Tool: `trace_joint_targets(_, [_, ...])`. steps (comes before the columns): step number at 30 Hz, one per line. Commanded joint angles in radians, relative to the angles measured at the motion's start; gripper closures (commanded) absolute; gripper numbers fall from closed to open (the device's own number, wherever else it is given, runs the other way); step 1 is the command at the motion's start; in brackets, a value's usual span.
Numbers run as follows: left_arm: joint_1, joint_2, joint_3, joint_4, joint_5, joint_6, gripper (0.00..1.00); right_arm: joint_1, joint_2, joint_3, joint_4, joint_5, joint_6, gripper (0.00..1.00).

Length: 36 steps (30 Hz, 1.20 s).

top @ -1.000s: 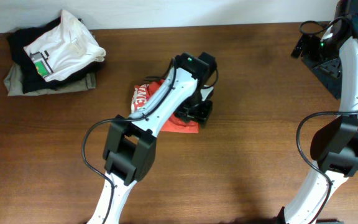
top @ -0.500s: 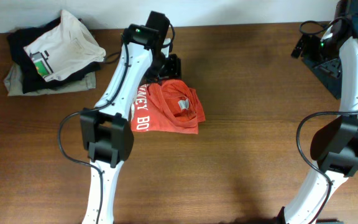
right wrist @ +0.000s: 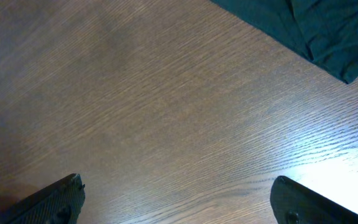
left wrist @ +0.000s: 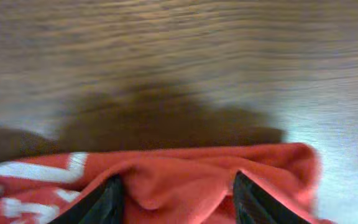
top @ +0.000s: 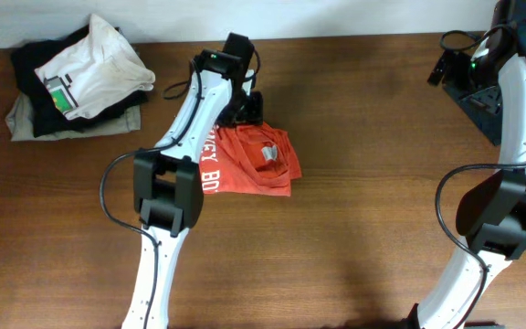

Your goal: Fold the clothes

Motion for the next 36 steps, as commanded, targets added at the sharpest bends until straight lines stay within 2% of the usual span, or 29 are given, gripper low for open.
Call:
trace_joint_targets(1, [0.001, 0.009, 0.023, -0.005, -0.173, 0.199, 0.29, -0.001, 0.002, 0.004, -0.001, 0.013, -0.009, 0.01])
trace_joint_targets(3, [0.001, 0.009, 0.027, 0.007, -0.176, 0.206, 0.26, -0.001, 0.002, 0.004, -0.001, 0.013, -0.009, 0.01])
trace_joint_targets(7, [-0.01, 0.009, 0.033, -0.003, -0.165, 0.205, 0.27, -0.001, 0.002, 0.004, -0.001, 0.013, -0.009, 0.01])
trace_joint_targets(8, [-0.011, 0.009, 0.033, -0.032, -0.161, 0.205, 0.31, -0.001, 0.002, 0.004, -0.001, 0.013, -0.009, 0.01])
trace_joint_targets(10, [-0.011, 0.01, 0.033, -0.065, -0.149, 0.205, 0.54, -0.001, 0.002, 0.004, -0.001, 0.013, -0.009, 0.01])
trace_joint_targets(12, [-0.012, 0.009, 0.034, -0.056, -0.127, 0.205, 0.85, -0.001, 0.002, 0.004, -0.001, 0.013, -0.009, 0.01])
trace_joint_targets(14, [-0.015, 0.009, 0.061, -0.062, -0.123, 0.205, 0.99, -0.001, 0.002, 0.004, -0.001, 0.013, -0.009, 0.01])
trace_joint_targets(17, [-0.037, 0.009, 0.146, -0.088, -0.123, 0.205, 1.0, -0.001, 0.002, 0.004, -0.001, 0.013, -0.009, 0.01])
trace_joint_targets(20, [-0.089, 0.01, 0.191, -0.08, -0.078, 0.197, 0.94, -0.001, 0.002, 0.004, -0.001, 0.013, -0.009, 0.01])
trace_joint_targets(25, [-0.131, 0.041, 0.19, -0.039, -0.056, 0.164, 0.91, -0.001, 0.002, 0.004, -0.001, 0.013, -0.009, 0.01])
trace_joint_targets(28, [-0.142, 0.091, 0.19, -0.007, -0.036, 0.138, 0.71, -0.001, 0.002, 0.004, -0.001, 0.013, -0.009, 0.01])
trace_joint_targets(29, [-0.144, 0.089, 0.197, 0.023, -0.032, 0.138, 0.06, -0.001, 0.002, 0.004, -0.001, 0.013, -0.009, 0.01])
trace_joint_targets(30, [-0.146, 0.088, 0.232, 0.018, -0.006, 0.138, 0.01, -0.001, 0.002, 0.004, -0.001, 0.013, -0.009, 0.01])
trace_joint_targets(31, [-0.146, 0.086, 0.271, -0.003, 0.0, 0.138, 0.01, -0.001, 0.002, 0.004, -0.001, 0.013, -0.009, 0.01])
trace_joint_targets(33, [-0.144, 0.086, 0.474, -0.098, -0.004, 0.138, 0.01, -0.001, 0.002, 0.004, -0.001, 0.013, -0.009, 0.01])
trace_joint_targets(34, [-0.144, 0.086, 0.636, -0.197, -0.004, 0.138, 0.01, -0.001, 0.002, 0.004, -0.001, 0.013, -0.009, 0.01])
trace_joint_targets(36, [-0.143, 0.086, 0.732, -0.339, -0.016, 0.138, 0.01, -0.001, 0.002, 0.004, -0.001, 0.013, -0.009, 0.02])
